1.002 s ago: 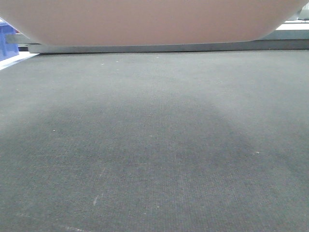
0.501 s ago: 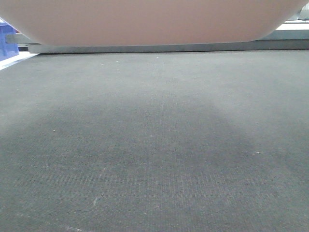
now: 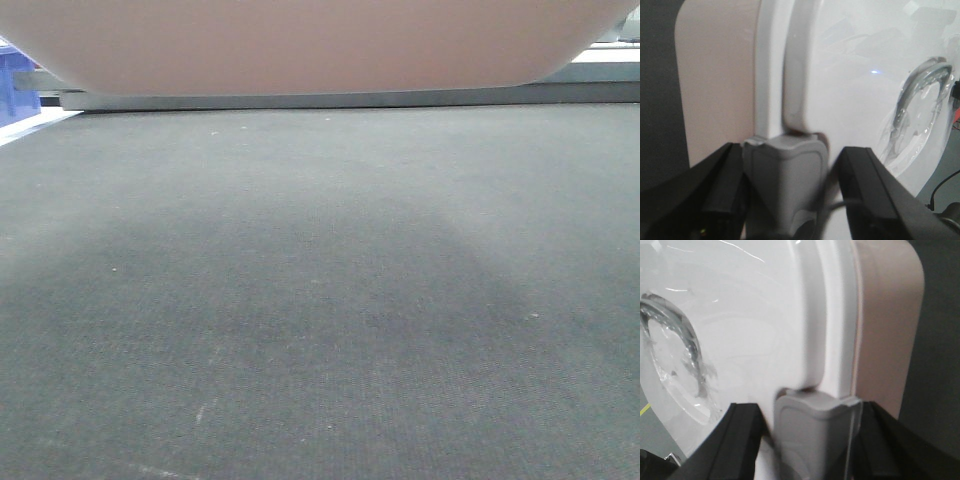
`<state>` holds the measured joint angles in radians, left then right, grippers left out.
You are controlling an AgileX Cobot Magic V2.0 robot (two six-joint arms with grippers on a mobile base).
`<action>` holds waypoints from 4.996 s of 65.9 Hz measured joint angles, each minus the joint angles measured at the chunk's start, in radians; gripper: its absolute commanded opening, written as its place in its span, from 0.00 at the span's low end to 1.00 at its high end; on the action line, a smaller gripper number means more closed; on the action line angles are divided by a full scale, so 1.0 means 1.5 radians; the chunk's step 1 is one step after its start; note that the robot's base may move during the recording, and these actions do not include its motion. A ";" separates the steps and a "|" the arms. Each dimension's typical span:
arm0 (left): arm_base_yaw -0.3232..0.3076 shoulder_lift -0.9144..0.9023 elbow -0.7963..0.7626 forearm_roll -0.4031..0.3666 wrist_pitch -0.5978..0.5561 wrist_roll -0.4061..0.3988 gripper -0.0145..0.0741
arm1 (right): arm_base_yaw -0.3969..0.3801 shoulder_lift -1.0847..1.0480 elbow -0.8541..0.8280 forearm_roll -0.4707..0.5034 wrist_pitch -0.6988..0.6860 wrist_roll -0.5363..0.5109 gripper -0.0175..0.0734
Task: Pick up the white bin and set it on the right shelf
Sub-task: 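Hold the bin raised with both grippers while the base starts moving, then carry the bin with both grippers, driving past the red table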
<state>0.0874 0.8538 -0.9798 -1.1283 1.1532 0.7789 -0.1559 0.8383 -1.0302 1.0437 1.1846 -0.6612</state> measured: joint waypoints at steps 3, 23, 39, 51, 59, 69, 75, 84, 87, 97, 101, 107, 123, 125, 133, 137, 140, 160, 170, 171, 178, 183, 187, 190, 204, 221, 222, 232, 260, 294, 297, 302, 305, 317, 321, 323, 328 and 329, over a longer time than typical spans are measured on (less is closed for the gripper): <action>0.000 0.000 0.000 0.000 0.000 0.000 0.40 | 0.000 0.000 0.000 0.000 0.000 0.000 0.53; 0.000 0.000 0.000 0.000 0.001 0.000 0.40 | 0.000 0.000 0.000 0.000 0.000 0.000 0.53; 0.000 0.000 0.000 0.000 0.001 0.000 0.40 | 0.000 0.000 0.000 0.000 0.000 0.000 0.53; 0.000 0.000 0.000 0.000 0.001 0.000 0.40 | 0.000 0.000 0.000 0.000 0.000 0.000 0.53; 0.000 0.000 0.000 0.000 0.001 0.000 0.40 | 0.000 0.000 0.000 0.000 0.000 0.000 0.53; 0.000 0.000 0.000 0.000 0.001 0.000 0.40 | 0.000 0.000 0.000 0.000 0.000 0.000 0.53; 0.000 0.000 0.000 0.000 0.001 0.000 0.40 | 0.000 0.000 0.000 0.000 0.000 0.000 0.53; 0.000 0.000 0.000 0.000 0.001 0.000 0.40 | 0.000 0.000 0.000 0.000 0.000 0.000 0.53; 0.000 0.000 0.000 0.000 0.001 0.000 0.40 | 0.000 0.000 0.000 0.000 0.000 0.000 0.53; 0.000 0.000 0.000 0.000 0.001 0.000 0.40 | 0.000 0.000 0.000 0.000 0.000 0.000 0.53; 0.000 0.000 0.000 0.000 0.001 0.000 0.40 | 0.000 0.000 0.000 0.000 0.000 0.000 0.53; 0.000 0.000 0.000 0.000 0.001 -0.001 0.40 | 0.000 0.000 0.000 0.000 0.000 0.000 0.53; 0.000 -0.001 0.000 0.000 0.001 -0.001 0.40 | 0.000 0.000 0.000 0.000 0.000 0.000 0.53; 0.000 -0.001 0.000 0.000 0.001 -0.001 0.40 | 0.000 0.000 0.000 0.000 0.000 0.000 0.53; 0.000 -0.001 0.000 0.000 0.001 -0.001 0.40 | 0.000 0.000 0.000 0.000 0.000 0.000 0.53; 0.000 -0.001 0.000 0.000 0.001 -0.001 0.40 | 0.000 0.000 0.000 0.000 0.000 0.000 0.53; 0.000 -0.001 0.000 0.000 0.001 -0.001 0.40 | 0.000 0.000 0.000 0.000 0.000 0.000 0.53; 0.000 -0.001 0.000 0.000 0.001 -0.001 0.40 | 0.000 0.000 0.000 0.000 0.000 0.000 0.53; 0.000 -0.001 0.000 0.000 0.001 -0.001 0.40 | 0.000 0.000 0.000 0.000 0.000 0.000 0.53; 0.000 -0.001 0.000 0.000 0.001 -0.001 0.40 | 0.000 0.000 0.000 0.000 0.000 0.000 0.53; 0.000 -0.001 0.000 0.000 0.001 -0.001 0.40 | 0.000 0.000 0.000 0.000 0.000 0.000 0.53; 0.000 -0.001 0.000 0.000 0.001 -0.001 0.40 | 0.000 0.000 0.000 0.000 0.000 0.000 0.53; 0.000 -0.001 0.000 0.000 0.001 -0.001 0.40 | 0.000 0.000 0.000 0.000 0.000 0.000 0.53; 0.000 -0.001 0.000 -0.001 0.001 -0.001 0.40 | 0.000 0.000 0.000 0.000 0.000 0.000 0.53; 0.000 -0.001 0.000 -0.001 0.001 -0.001 0.40 | 0.000 0.000 0.000 0.000 0.000 0.000 0.53; 0.000 -0.001 0.000 -0.001 0.001 -0.001 0.40 | 0.000 0.000 0.000 0.000 0.000 0.000 0.53; 0.000 -0.001 0.000 -0.001 0.001 -0.001 0.40 | 0.000 0.000 0.000 0.000 0.000 0.000 0.53; 0.000 -0.001 0.000 -0.001 0.001 -0.001 0.40 | 0.000 0.000 0.000 0.000 0.000 0.000 0.53; 0.000 -0.001 0.000 -0.001 0.001 -0.001 0.40 | 0.000 0.000 0.000 0.000 0.000 0.000 0.53; 0.000 -0.001 0.000 -0.001 0.001 -0.001 0.40 | 0.000 0.000 0.000 0.000 0.000 0.000 0.53; 0.000 -0.001 0.000 -0.001 0.001 -0.001 0.40 | 0.000 0.000 0.000 0.000 0.000 0.000 0.53; 0.000 -0.001 0.000 -0.001 0.001 -0.001 0.40 | 0.000 0.000 0.000 0.000 0.000 0.000 0.53; 0.000 -0.001 0.000 -0.001 0.001 -0.001 0.40 | 0.000 0.000 0.000 0.000 0.000 0.000 0.53; 0.000 -0.001 0.000 -0.001 0.001 -0.001 0.40 | 0.000 0.000 0.000 0.000 0.000 0.000 0.53; 0.000 -0.001 0.000 -0.001 0.001 -0.001 0.40 | 0.000 0.000 0.000 0.000 0.000 0.000 0.53; 0.000 -0.001 0.000 -0.001 0.001 -0.001 0.40 | 0.000 0.000 0.000 0.000 0.000 0.000 0.53; 0.000 -0.001 0.000 -0.001 0.001 -0.001 0.40 | 0.000 0.000 0.000 0.000 0.000 0.000 0.53; 0.000 -0.001 0.000 -0.001 0.001 -0.001 0.40 | 0.000 0.000 0.000 0.000 0.000 0.000 0.53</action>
<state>0.0874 0.8523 -0.9798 -1.1298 1.1550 0.7775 -0.1559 0.8383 -1.0302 1.0437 1.1846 -0.6612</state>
